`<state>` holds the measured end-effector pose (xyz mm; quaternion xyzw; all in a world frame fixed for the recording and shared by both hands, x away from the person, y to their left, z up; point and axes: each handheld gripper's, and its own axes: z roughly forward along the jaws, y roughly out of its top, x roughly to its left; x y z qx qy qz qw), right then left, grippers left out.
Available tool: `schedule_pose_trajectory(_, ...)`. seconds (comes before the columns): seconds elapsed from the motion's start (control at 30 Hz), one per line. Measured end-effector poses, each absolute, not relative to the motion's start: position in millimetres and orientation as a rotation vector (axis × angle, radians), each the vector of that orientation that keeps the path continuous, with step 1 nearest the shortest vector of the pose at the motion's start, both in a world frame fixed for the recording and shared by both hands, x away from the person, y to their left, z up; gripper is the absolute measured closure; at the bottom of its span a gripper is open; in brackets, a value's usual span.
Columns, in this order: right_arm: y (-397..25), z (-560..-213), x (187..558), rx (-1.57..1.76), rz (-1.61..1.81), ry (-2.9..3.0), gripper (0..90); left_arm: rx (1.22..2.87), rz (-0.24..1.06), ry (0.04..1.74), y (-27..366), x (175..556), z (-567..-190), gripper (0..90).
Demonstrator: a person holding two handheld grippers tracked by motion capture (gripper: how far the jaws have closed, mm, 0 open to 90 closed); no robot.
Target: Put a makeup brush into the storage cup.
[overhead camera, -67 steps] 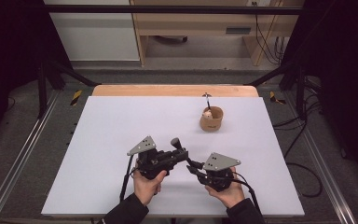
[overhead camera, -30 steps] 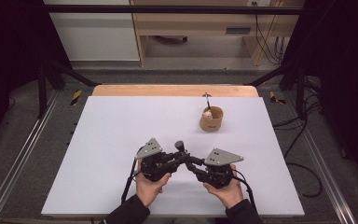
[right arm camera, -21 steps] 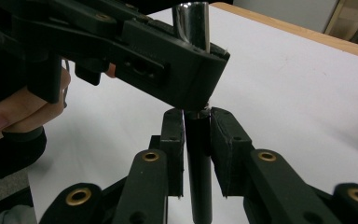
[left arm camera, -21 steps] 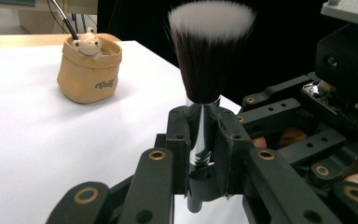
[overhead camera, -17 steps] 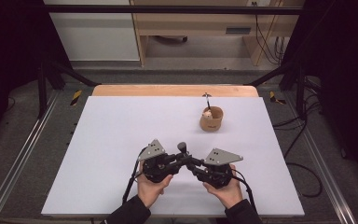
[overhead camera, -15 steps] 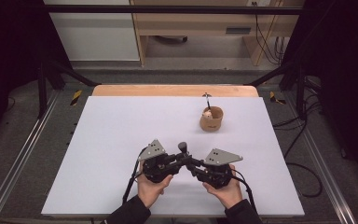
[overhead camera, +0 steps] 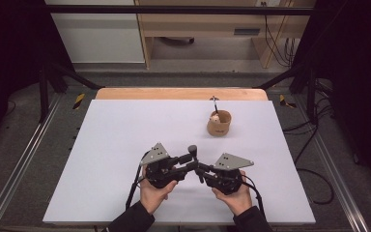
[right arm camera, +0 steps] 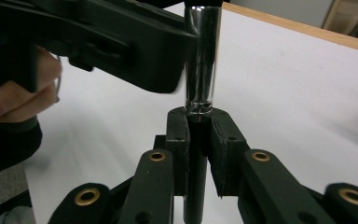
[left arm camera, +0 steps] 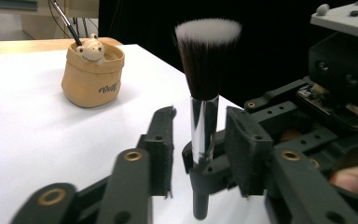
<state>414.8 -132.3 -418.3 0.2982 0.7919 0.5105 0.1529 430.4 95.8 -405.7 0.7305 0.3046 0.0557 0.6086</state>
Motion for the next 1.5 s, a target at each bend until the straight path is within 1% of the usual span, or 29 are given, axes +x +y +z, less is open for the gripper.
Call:
schedule_pose_trajectory(0.2,-145,-417,418,0.900,1.466,2.229,79.3,1.699,0.143,0.693,102,434,-402,46.0)
schedule_pose_trajectory(0.6,-162,-411,420,0.940,1.468,2.170,79.3,1.735,0.194,0.664,119,438,-396,27.9)
schedule_pose_trajectory(0.77,-167,-410,421,0.952,1.465,2.153,79.3,1.757,0.220,0.655,126,438,-395,21.7)
schedule_pose_trajectory(1.07,-175,-406,421,0.964,1.461,2.124,79.3,1.798,0.273,0.653,138,440,-389,13.6)
schedule_pose_trajectory(1.5,-189,-393,422,0.974,1.473,2.071,79.3,1.818,0.369,0.698,179,437,-387,10.8)
